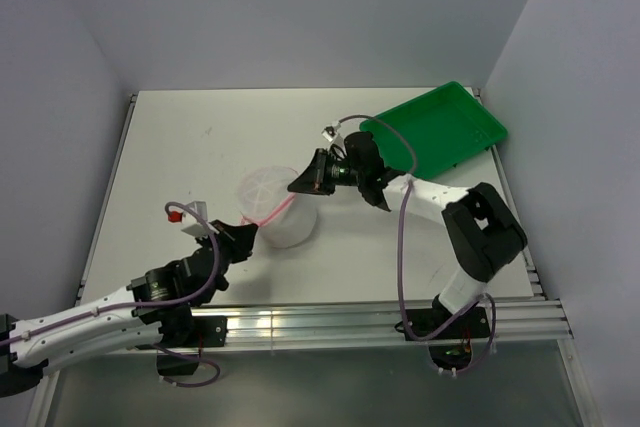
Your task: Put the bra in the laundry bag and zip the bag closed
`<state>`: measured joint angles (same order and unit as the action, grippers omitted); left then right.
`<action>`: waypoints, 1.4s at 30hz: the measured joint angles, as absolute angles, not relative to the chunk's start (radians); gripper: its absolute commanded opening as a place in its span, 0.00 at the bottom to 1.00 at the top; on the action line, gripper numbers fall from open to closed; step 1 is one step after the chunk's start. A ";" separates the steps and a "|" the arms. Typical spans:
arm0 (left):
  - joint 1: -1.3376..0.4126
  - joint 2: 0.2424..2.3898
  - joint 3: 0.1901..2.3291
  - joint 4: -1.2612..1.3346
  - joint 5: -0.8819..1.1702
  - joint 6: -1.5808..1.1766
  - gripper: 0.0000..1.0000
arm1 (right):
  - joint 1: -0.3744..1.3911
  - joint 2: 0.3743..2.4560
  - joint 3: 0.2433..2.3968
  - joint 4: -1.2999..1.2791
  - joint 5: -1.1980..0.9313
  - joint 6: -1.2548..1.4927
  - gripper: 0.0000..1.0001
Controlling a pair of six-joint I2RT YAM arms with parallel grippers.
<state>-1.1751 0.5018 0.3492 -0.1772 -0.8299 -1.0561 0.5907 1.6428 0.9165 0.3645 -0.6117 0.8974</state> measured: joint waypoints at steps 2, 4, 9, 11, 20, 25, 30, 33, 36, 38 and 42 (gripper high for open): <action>-1.175 0.459 0.354 -0.233 -0.846 -1.061 0.00 | 0.571 1.698 0.982 0.316 -0.685 0.862 0.00; -1.175 0.430 0.361 -0.278 -0.859 -1.062 0.00 | 0.567 1.760 1.068 0.240 -0.746 0.813 0.00; -1.175 0.450 0.370 -0.303 -0.865 -1.054 0.00 | 0.569 1.823 1.201 0.101 -0.778 0.726 0.52; -1.177 0.485 0.372 -0.292 -0.860 -1.040 0.00 | 0.561 1.805 1.191 0.093 -0.714 0.699 0.62; -1.179 0.693 0.375 -0.076 -0.806 -0.988 0.00 | 0.614 1.449 0.778 0.224 -0.512 0.766 0.68; -1.180 0.746 0.375 0.014 -0.775 -0.984 0.00 | 0.708 1.403 0.719 0.315 -0.493 0.833 0.63; -1.180 0.771 0.375 0.052 -0.752 -0.984 0.00 | 0.746 1.433 0.737 0.360 -0.469 0.867 0.52; -1.180 0.772 0.375 0.064 -0.746 -0.985 0.00 | 0.747 1.480 0.768 0.366 -0.455 0.875 0.37; -1.180 0.771 0.375 0.065 -0.745 -0.987 0.00 | 0.747 1.506 0.782 0.359 -0.444 0.877 0.15; -1.180 0.767 0.375 0.064 -0.745 -0.988 0.00 | 0.749 1.518 0.799 0.348 -0.440 0.876 0.04; -1.179 0.754 0.374 0.056 -0.751 -0.989 0.00 | 0.747 1.554 0.853 0.326 -0.444 0.876 0.00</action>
